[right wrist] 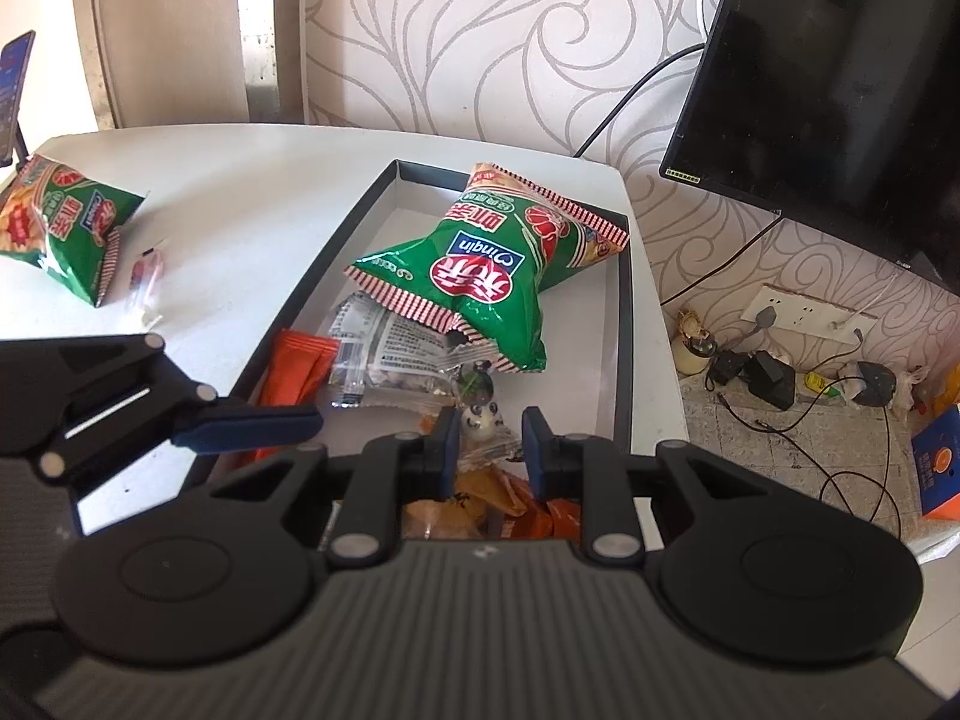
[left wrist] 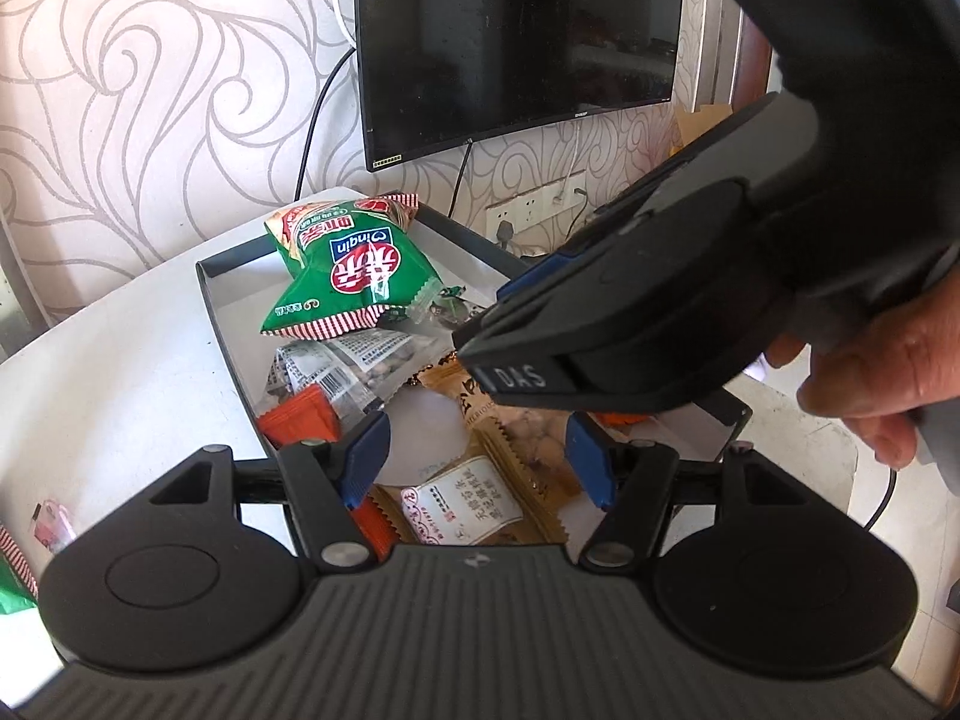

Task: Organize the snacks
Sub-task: 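Lower the pastry packet and candy into the tray and open both grippers, then move the left gripper to the green shrimp cracker bag and grasp it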

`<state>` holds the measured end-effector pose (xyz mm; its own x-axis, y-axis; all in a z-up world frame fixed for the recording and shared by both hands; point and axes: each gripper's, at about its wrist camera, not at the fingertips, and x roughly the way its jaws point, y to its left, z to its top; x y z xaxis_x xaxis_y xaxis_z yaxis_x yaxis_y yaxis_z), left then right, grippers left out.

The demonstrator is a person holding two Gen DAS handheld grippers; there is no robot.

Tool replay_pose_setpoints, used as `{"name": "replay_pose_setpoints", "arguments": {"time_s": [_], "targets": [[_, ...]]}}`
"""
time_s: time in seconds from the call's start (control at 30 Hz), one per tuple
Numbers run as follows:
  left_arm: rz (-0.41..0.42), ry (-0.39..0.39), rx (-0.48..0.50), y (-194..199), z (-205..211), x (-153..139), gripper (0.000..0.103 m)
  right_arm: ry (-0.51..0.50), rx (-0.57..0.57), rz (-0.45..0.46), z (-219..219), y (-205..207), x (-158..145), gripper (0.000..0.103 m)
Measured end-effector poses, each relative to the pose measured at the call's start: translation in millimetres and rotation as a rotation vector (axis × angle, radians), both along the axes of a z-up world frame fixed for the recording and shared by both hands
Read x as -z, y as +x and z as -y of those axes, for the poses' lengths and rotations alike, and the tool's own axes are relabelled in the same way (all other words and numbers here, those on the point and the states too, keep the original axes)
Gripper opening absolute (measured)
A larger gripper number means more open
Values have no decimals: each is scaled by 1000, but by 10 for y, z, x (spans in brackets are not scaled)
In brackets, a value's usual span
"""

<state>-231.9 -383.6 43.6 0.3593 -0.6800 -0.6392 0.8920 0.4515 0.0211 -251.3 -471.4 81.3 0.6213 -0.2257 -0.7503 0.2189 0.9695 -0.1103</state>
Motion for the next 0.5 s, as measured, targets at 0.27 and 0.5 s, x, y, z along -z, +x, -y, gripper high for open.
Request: {"name": "replay_pose_setpoints", "arguments": {"time_s": [0.27, 0.5], "targets": [[15, 0, -26, -20, -13, -33, 75, 2, -6, 12, -24, -71, -9, 26], [17, -2, -55, -28, -73, -45, 76, 18, -1, 28, -11, -127, -30, 27]]}}
